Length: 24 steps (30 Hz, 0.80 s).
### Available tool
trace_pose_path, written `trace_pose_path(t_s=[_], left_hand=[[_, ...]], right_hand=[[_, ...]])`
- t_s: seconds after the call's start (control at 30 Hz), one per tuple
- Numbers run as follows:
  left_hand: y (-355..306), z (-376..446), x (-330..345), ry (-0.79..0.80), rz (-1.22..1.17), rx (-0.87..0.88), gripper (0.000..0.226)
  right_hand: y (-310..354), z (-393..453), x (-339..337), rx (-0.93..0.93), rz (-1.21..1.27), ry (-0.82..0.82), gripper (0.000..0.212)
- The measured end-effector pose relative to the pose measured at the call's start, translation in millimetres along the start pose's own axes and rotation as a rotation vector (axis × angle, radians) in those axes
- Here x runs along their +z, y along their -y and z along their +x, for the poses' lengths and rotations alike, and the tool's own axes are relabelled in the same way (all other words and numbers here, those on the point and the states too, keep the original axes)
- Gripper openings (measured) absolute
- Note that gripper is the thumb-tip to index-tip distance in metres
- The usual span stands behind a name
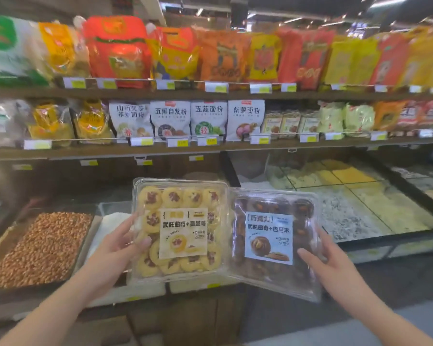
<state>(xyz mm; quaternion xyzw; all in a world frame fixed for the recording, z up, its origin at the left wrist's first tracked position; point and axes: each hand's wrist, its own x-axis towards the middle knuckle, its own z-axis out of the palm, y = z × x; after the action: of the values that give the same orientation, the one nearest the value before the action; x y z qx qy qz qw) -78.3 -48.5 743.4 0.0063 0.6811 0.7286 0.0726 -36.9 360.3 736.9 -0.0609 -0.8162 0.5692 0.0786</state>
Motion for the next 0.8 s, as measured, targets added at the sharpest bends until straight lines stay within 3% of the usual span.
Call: trace_pose_path(t_s=[0.27,0.57,0.8], left_hand=[[-63.1,-1.6,43.2,-0.047,0.007,0.043,0.055],[-71.7,15.0,99.8,-0.078,-0.080,0.040,0.047],[-81.9,43.1,146.8,0.096,-0.061,0.028,0.044]], right_hand=[[47.8,33.3,-53.9,-0.028,-0.009,0.018,0.061],[21.5,71.3,-111.6,-0.020,-0.049,0.047,0.066],[11.6,60.9,-160.5,0.020,-0.027,-0.067,0.068]])
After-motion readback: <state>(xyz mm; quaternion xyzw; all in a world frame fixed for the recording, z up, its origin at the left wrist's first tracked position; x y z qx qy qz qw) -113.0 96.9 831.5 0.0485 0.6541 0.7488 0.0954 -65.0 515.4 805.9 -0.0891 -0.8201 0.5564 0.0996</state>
